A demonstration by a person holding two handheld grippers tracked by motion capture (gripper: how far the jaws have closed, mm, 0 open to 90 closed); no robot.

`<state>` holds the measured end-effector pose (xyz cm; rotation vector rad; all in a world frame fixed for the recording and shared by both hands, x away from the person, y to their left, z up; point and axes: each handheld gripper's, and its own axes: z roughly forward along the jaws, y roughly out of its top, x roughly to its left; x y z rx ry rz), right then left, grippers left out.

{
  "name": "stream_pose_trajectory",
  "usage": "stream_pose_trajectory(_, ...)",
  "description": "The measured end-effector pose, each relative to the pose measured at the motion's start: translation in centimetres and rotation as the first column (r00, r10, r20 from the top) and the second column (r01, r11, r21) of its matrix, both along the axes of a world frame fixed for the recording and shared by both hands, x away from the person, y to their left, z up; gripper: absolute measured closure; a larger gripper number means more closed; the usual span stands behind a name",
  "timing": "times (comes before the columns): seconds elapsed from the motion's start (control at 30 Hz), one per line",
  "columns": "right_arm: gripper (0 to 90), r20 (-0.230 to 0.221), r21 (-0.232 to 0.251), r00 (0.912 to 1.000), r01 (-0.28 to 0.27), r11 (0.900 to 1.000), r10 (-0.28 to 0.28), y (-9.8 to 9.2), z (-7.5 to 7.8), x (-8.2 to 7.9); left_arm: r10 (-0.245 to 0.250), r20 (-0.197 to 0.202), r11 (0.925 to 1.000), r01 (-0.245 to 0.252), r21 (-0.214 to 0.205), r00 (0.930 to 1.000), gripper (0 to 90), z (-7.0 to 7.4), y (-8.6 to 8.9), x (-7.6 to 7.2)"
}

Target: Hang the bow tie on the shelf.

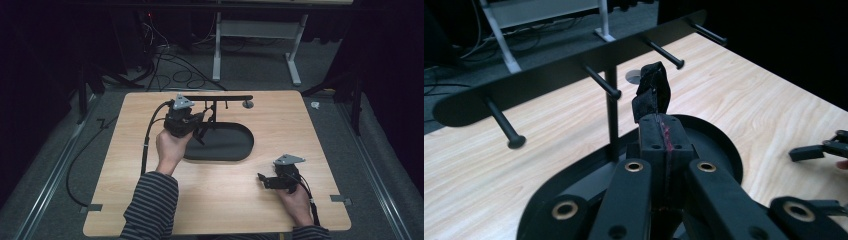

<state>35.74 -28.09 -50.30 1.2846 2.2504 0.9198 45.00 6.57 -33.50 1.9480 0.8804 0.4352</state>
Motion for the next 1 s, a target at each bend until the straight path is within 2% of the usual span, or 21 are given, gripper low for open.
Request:
stream_pose_trajectory(0.53,18.2,0.001,-0.001,1.0,-0.001,1.0,0.001,0.0,0.0,0.0,0.09,0.004,0.9959,-0.09,0.011,0.996,90.0,-1.0,-0.2,2.4)
stream_pose_trajectory(0.73,18.3,0.001,-0.001,1.0,-0.002,1.0,0.002,0.0,0.0,0.0,0.116,0.01,0.9924,-0.117,0.038,0.9931,90.0,-1.4,-0.4,2.8)
stream_pose_trajectory(0.77,18.2,0.0,0.0,1.0,0.0,1.0,0.0,0.0,0.0,0.0,0.123,0.008,0.9909,-0.123,0.055,0.9924,90.0,-1.5,-0.4,2.9)
stream_pose_trajectory(1.0,18.2,0.001,0.0,1.0,-0.001,1.0,0.001,0.0,0.0,0.0,0.134,-0.009,0.9884,-0.133,0.073,0.991,89.5,-1.8,-0.3,3.0)
